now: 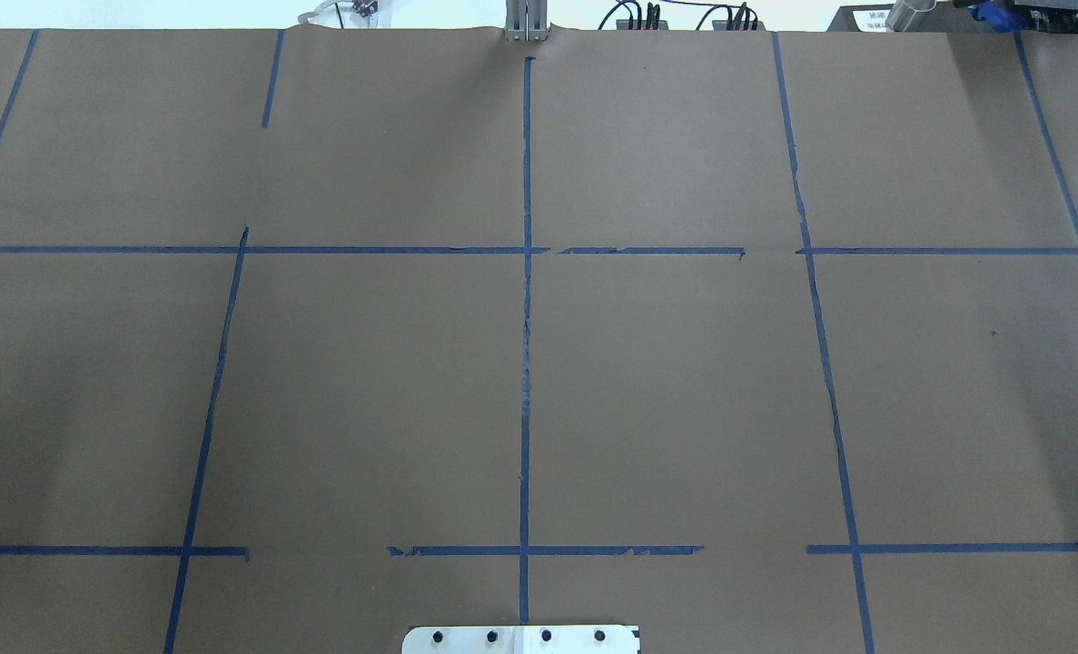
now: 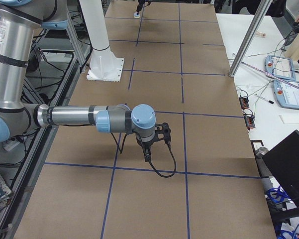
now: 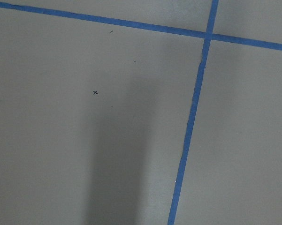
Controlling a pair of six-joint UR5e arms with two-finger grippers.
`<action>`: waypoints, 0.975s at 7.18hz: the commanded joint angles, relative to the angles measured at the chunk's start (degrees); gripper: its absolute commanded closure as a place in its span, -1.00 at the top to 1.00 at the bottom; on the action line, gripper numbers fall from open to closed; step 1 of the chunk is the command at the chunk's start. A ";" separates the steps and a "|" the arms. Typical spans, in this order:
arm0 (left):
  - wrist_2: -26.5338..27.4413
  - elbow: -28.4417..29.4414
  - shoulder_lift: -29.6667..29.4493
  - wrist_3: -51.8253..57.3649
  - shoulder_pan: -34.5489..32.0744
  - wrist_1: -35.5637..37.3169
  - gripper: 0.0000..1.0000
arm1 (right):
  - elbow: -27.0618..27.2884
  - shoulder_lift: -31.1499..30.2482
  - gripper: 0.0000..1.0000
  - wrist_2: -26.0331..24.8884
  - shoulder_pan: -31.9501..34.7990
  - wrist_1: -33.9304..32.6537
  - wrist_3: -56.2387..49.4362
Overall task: Place and press bell with both arms
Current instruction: 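Carry the blue-and-white bell in the left gripper toward the table centre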
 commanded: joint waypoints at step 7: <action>-0.67 5.13 -2.90 -0.27 3.98 0.03 0.99 | -0.39 0.00 1.00 0.45 -0.04 -0.09 -0.06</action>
